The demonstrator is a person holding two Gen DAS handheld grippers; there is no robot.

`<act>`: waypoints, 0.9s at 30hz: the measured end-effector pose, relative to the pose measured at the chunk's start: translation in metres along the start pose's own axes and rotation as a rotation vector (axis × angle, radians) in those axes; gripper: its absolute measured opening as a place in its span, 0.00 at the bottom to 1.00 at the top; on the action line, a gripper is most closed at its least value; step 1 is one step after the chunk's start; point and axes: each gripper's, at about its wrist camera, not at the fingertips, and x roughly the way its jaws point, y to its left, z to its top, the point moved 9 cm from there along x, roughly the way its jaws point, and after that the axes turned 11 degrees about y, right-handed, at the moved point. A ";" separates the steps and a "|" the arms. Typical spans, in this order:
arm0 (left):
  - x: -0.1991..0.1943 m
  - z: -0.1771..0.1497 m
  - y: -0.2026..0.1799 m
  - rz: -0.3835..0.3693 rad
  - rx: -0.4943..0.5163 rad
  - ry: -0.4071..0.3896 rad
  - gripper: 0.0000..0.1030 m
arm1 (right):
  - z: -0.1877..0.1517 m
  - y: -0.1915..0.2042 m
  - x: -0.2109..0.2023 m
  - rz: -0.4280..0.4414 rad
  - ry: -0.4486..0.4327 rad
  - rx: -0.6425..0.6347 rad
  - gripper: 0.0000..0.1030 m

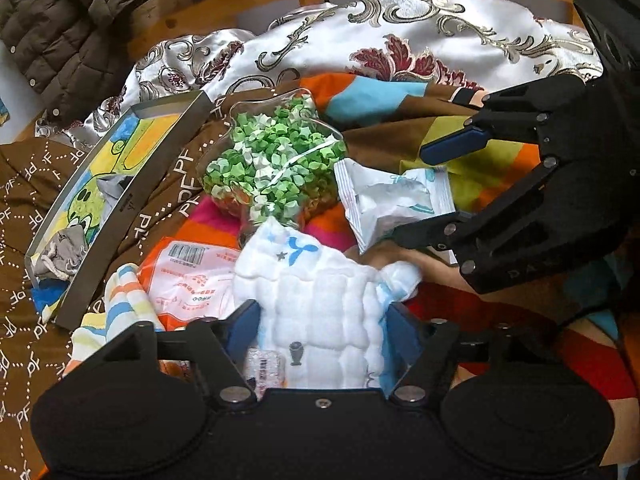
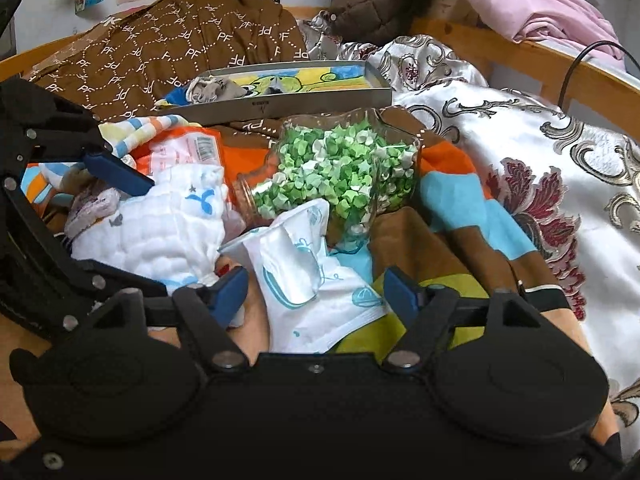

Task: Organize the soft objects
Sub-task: 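Grasp the white towel with the left gripper while the right gripper grasps the white wrapper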

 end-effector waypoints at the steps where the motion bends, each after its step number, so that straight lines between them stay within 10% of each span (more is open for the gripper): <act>1: 0.001 0.000 0.002 -0.001 -0.009 0.002 0.59 | -0.001 0.000 0.002 0.002 0.001 -0.003 0.58; 16: -0.010 0.005 -0.005 -0.008 0.012 -0.041 0.24 | -0.008 0.005 0.017 0.004 0.034 -0.027 0.30; 27: -0.027 0.002 -0.020 -0.058 0.005 -0.099 0.18 | -0.010 0.003 0.019 -0.012 0.029 -0.010 0.21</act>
